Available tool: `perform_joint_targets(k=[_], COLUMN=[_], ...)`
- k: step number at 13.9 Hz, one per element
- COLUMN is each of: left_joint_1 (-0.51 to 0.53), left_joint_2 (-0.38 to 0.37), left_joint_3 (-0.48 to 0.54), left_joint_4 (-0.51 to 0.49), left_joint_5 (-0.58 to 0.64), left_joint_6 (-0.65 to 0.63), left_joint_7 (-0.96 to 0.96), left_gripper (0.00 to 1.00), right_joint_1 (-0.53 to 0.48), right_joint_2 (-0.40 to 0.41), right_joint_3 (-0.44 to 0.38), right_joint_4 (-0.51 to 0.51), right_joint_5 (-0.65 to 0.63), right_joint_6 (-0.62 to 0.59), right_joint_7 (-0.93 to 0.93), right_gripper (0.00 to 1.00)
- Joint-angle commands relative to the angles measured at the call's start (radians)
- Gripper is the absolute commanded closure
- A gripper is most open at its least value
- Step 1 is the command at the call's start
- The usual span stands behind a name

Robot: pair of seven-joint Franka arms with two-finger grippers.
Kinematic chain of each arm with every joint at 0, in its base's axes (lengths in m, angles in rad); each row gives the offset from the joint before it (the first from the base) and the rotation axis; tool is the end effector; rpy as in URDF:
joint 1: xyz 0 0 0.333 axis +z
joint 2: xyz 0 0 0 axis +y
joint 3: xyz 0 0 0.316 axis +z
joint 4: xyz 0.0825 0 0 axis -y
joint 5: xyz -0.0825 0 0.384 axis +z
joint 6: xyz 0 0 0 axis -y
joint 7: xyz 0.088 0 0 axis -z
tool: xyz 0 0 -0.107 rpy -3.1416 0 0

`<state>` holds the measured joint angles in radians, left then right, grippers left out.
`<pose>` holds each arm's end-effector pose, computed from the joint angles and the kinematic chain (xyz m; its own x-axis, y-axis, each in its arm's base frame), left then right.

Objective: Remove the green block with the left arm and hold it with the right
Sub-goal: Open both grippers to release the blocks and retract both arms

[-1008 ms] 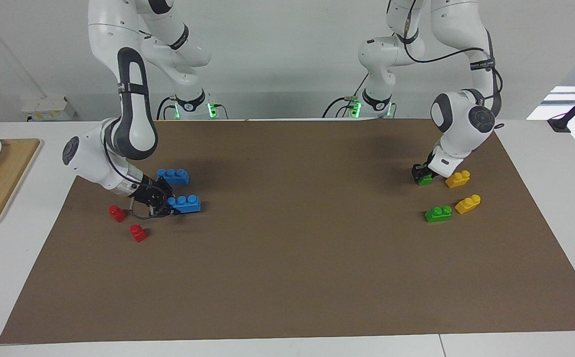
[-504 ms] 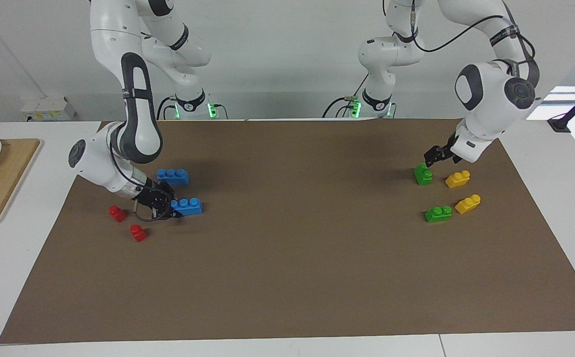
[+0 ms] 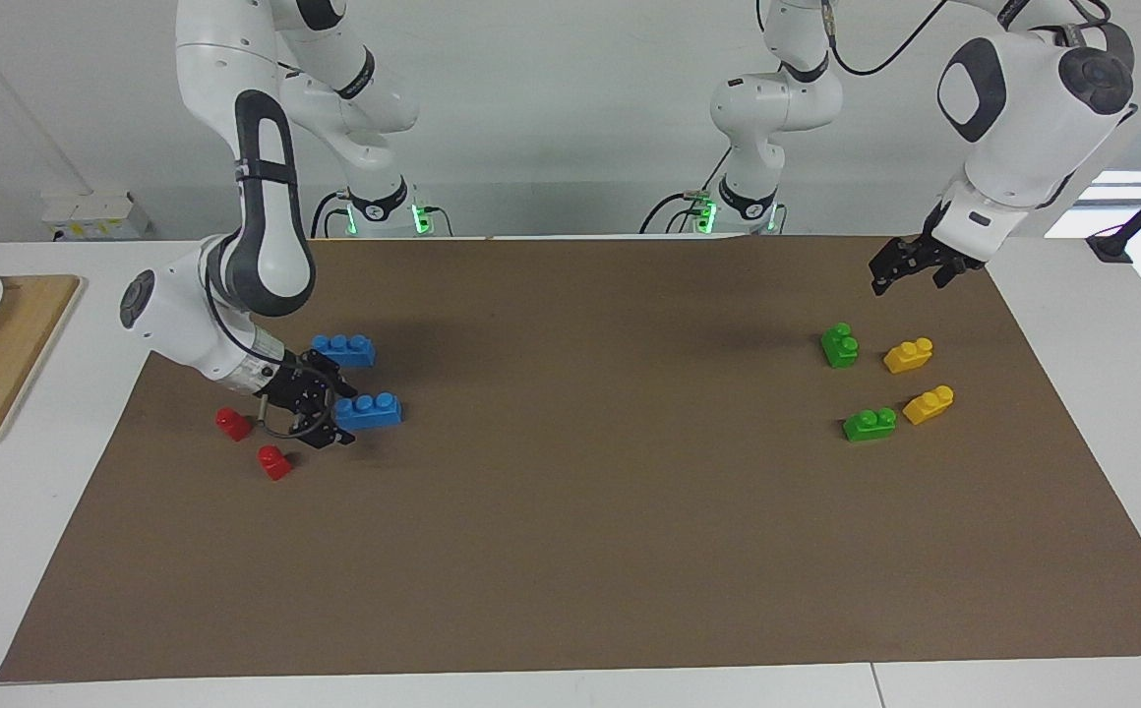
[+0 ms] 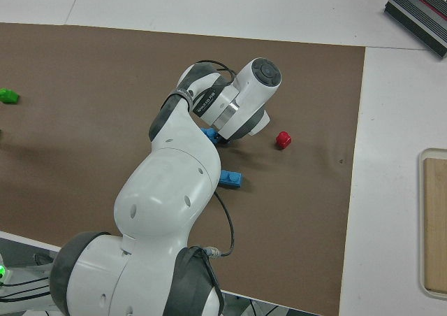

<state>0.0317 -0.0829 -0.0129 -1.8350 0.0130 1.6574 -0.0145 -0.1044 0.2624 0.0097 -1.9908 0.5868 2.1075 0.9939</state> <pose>0.5260 0.0110 0.5518 0.9950 0.0322 -0.0944 0.0309 -0.9994 -0.0152 0.5880 -0.0299 0.3262 0.1358 -0.8680 -0.4777 -0.9907 -0.1233 -0.0576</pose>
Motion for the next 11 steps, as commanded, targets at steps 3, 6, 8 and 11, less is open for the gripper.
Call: perform_joint_targets(k=[3, 6, 8, 11], left_joint_1=[-0.003, -0.004, -0.004, -0.004], left_joint_2=[0.034, 0.08, 0.129, 0.186], left_joint_3=[0.002, -0.012, -0.019, -0.032], left_joint_4=[0.139, 0.229, 0.27, 0.347], left_joint_5=[0.018, 0.009, -0.001, 0.005], left_joint_6=[-0.096, -0.126, -0.155, -0.171], left_joint_7=[-0.001, -0.001, -0.001, -0.002], left_gripper=[0.0, 0.0, 0.0, 0.0], right_joint_1=[-0.011, -0.014, -0.003, 0.002], right_joint_2=[-0.052, -0.074, -0.083, -0.086], right_joint_3=[0.003, 0.003, 0.01, 0.018], right_joint_4=[0.09, 0.165, 0.24, 0.344], right_joint_5=[-0.056, -0.1, -0.221, -0.287], right_joint_6=[-0.139, -0.204, -0.234, -0.325], right_joint_7=[0.098, 0.106, 0.085, -0.093], right_gripper=[0.06, 0.05, 0.05, 0.05])
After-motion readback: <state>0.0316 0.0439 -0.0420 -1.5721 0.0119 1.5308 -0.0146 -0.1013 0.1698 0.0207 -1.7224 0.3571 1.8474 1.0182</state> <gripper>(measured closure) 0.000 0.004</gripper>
